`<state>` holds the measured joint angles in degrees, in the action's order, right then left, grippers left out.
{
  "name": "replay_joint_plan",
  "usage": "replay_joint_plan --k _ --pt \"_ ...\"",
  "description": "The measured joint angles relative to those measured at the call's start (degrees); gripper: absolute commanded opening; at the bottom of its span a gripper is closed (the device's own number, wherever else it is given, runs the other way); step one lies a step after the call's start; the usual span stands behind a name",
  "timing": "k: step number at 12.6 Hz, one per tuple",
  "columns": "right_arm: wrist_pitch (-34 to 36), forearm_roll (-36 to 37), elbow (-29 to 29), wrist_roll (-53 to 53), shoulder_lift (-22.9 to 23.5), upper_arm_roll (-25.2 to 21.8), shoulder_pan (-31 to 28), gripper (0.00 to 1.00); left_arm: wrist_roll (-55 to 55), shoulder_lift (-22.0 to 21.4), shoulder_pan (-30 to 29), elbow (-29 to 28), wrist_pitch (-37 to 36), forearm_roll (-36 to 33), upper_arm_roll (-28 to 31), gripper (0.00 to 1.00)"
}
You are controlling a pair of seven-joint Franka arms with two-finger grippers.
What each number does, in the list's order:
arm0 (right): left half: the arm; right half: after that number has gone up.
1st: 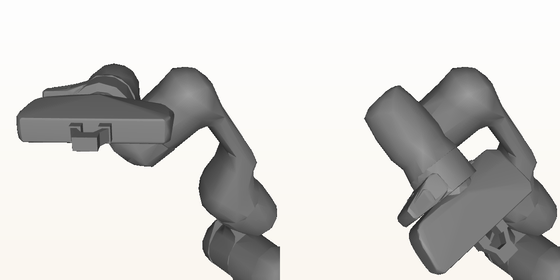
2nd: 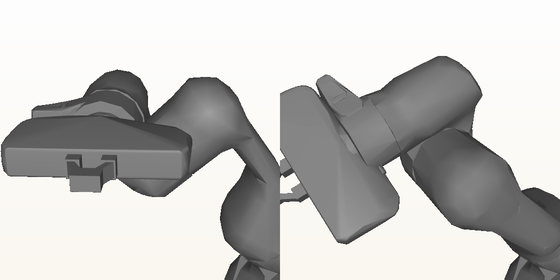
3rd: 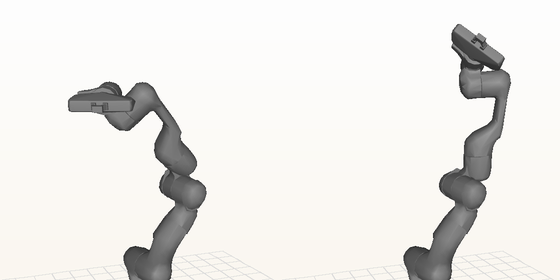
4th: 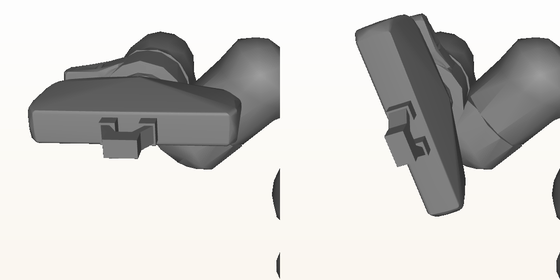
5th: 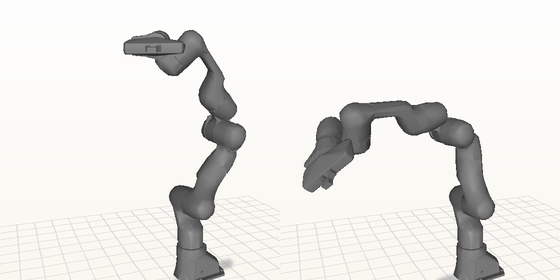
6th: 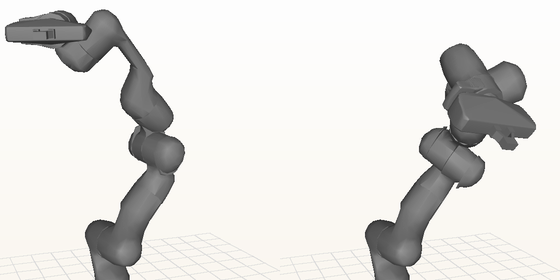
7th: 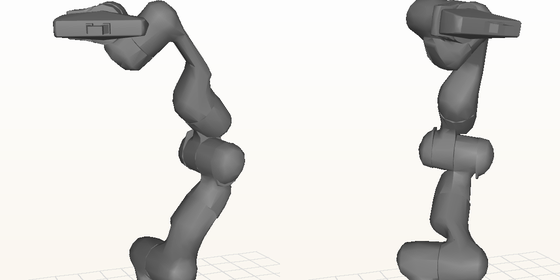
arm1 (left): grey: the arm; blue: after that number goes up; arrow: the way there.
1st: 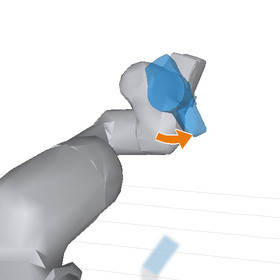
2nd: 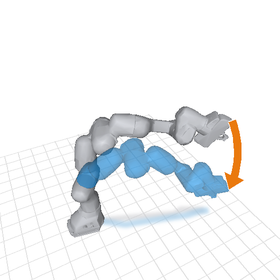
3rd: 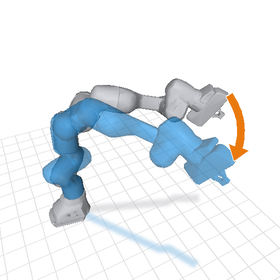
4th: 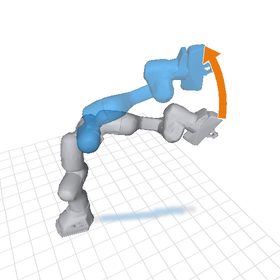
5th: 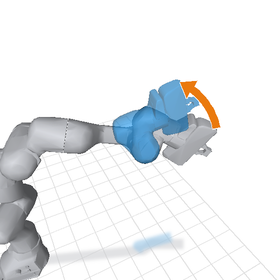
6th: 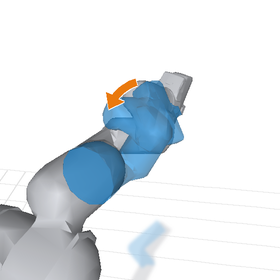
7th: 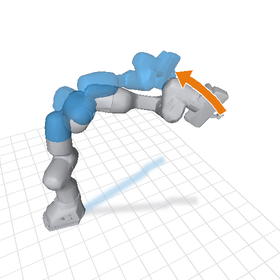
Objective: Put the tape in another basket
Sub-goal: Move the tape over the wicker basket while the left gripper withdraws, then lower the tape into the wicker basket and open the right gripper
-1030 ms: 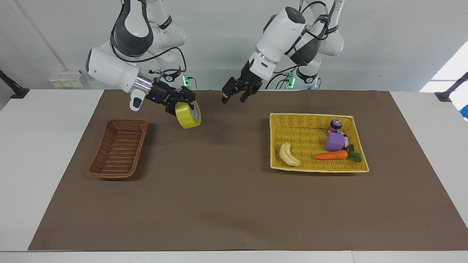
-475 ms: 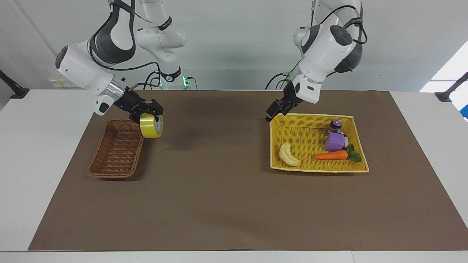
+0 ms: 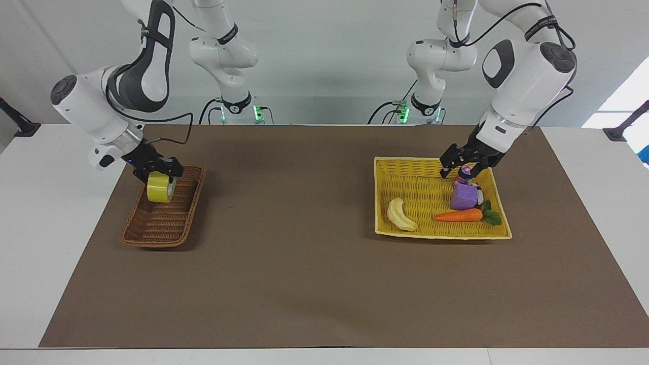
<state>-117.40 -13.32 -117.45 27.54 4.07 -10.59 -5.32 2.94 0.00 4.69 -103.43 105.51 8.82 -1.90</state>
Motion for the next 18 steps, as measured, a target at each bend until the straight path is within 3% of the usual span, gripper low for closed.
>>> replay_joint_plan --k 5,6,8,13,14,15,16,17,18 --pt "-5.4 14.1 0.1 2.6 2.8 0.6 1.8 0.00 -8.9 -0.2 -2.2 8.0 -12.5 -8.1 -0.1 1.00" --pt "-5.5 14.7 0.1 2.6 2.8 0.7 2.5 0.00 -9.1 -0.1 -2.2 10.0 -15.8 -9.7 -0.2 1.00" --pt "-5.5 14.9 0.1 2.5 2.8 0.7 3.5 0.17 -9.2 0.3 -2.2 13.0 -18.8 -10.5 -0.3 1.00" --pt "-5.9 16.0 -0.2 2.4 3.0 0.6 4.1 0.20 -6.2 0.9 -3.1 13.4 -18.8 -10.0 -0.2 1.00" --pt "-6.6 16.0 -0.4 2.4 3.3 0.6 4.1 0.29 -5.9 0.9 -3.1 13.4 -18.8 -9.9 -0.1 1.00" --pt "-6.9 16.0 -0.5 2.2 3.5 0.6 4.1 0.48 -5.6 0.9 -3.2 13.5 -18.8 -9.9 -0.2 1.00" --pt "-7.0 16.0 -0.6 1.8 3.6 0.6 4.2 0.88 -5.6 0.9 -3.2 13.6 -18.8 -9.9 -0.2 1.00" --pt "-7.0 16.0 -0.8 1.0 3.6 0.6 4.2 1.00 -5.6 0.9 -3.2 13.8 -18.8 -9.9 -0.2 1.00" --pt "-7.0 16.0 -0.9 0.5 3.6 0.7 4.2 1.00 -5.6 0.9 -3.2 13.9 -18.8 -9.9 -0.2 1.00"
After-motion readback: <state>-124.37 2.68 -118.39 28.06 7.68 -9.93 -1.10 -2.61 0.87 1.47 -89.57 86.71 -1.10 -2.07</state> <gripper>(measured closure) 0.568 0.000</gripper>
